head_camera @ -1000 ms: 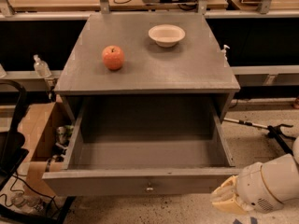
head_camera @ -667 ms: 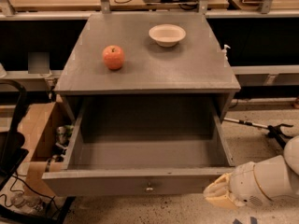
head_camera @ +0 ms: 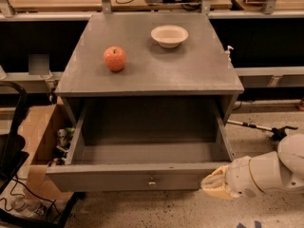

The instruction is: Close top drawer

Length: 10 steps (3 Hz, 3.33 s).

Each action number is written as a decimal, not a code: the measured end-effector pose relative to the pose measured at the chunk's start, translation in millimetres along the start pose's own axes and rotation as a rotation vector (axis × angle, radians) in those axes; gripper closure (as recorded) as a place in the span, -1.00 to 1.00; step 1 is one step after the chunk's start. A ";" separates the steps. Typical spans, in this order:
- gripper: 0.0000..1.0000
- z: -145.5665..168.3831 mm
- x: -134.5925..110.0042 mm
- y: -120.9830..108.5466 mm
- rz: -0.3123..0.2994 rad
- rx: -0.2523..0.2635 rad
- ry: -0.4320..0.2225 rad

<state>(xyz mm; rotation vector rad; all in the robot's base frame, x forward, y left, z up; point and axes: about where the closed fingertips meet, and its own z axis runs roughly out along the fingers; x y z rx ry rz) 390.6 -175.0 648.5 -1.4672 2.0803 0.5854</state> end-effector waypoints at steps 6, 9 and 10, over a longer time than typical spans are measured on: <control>1.00 54.7 -44.8 -131.8 -0.131 0.112 -0.003; 1.00 46.6 -59.9 -215.0 -0.136 0.191 0.007; 1.00 43.4 -62.9 -217.4 -0.140 0.199 0.002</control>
Offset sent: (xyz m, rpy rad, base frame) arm 0.1345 0.0318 -0.0561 -0.0618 -0.0825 0.0557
